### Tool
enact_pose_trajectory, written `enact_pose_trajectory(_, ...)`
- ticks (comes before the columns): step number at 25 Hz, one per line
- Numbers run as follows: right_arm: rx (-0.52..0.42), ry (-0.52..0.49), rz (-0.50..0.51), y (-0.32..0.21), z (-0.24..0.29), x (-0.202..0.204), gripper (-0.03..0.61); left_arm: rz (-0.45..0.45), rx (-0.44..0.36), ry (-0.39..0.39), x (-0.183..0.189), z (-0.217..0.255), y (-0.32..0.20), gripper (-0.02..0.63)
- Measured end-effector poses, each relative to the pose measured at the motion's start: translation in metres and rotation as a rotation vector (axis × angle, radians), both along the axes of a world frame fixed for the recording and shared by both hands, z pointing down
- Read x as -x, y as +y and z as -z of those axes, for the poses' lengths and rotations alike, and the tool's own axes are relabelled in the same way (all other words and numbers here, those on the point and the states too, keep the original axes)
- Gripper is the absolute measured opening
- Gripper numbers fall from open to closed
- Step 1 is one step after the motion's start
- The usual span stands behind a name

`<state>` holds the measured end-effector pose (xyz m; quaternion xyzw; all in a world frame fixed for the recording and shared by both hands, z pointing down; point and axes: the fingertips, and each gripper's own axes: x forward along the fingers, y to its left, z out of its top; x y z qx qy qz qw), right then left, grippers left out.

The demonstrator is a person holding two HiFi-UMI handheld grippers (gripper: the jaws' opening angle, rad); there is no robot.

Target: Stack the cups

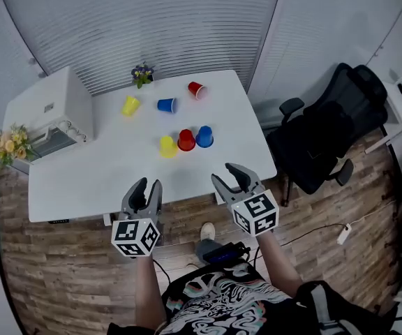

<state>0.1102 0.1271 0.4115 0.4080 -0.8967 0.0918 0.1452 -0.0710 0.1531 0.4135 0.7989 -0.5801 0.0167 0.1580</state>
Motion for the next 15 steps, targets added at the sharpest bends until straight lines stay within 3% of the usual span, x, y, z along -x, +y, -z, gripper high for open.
enact_pose_trajectory(8,0.012,-0.008,0.101,-0.088,0.014,0.011,0.207,0.055,0.013,-0.053,0.011,0.017,-0.066,0.152)
enact_pose_trajectory(15,0.074,0.021,0.194,-0.114,0.010,0.024,0.222,0.089,0.006,-0.042,0.021,0.024,-0.091,0.152)
